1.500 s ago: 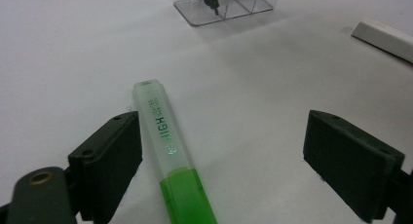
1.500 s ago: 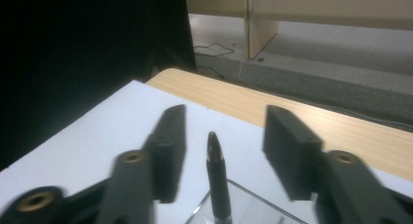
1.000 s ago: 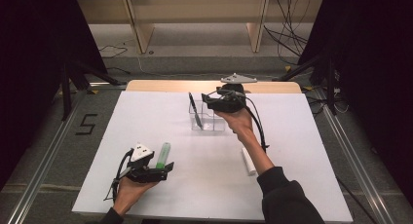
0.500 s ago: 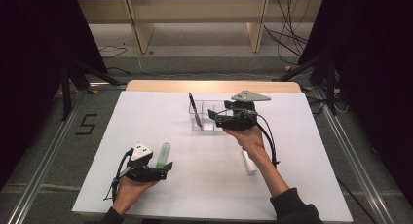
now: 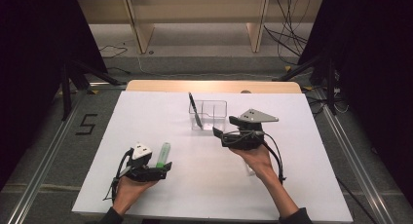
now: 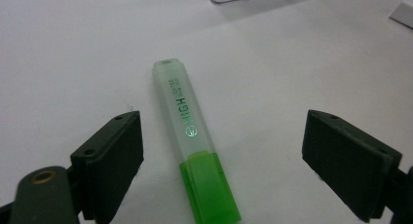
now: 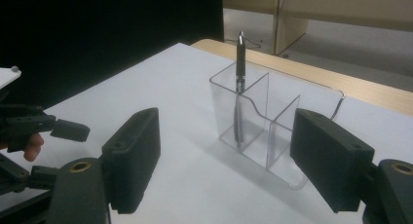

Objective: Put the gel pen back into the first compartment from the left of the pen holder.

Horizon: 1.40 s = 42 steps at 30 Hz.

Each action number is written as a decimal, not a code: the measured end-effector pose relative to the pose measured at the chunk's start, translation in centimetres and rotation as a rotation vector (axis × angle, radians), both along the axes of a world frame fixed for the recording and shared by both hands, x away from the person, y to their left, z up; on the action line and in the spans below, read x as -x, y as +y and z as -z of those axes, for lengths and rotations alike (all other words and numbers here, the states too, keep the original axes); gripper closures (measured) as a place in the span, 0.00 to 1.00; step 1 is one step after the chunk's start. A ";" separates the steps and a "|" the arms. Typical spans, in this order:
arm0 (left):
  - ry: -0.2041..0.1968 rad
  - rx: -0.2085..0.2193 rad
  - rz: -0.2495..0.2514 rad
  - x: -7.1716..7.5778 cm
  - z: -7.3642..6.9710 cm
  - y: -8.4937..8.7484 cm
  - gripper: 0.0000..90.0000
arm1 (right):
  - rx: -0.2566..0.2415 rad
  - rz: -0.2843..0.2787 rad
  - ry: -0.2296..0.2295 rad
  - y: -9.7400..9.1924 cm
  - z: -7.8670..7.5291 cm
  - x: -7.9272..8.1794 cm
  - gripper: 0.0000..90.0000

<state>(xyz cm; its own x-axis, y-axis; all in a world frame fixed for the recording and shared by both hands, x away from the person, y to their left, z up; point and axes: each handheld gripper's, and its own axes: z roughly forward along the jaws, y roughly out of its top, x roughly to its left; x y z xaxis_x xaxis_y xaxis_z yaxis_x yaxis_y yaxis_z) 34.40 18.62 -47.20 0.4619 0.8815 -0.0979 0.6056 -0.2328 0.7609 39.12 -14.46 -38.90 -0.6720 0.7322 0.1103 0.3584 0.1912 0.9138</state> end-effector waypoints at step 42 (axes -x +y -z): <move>0.176 -0.095 0.041 -1.3 0.1 0.6 0.22 | 0.027 -0.089 0.079 -1.0 5.4 5.6 0.25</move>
<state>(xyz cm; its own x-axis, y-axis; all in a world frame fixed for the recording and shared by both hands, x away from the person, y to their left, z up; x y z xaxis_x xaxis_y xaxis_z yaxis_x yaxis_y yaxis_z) 35.70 19.24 -47.33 0.4806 0.8715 -0.0977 0.7160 -0.3257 0.6175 33.48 -15.47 -44.28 -0.7244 0.6737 0.1465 0.4099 0.2500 0.8772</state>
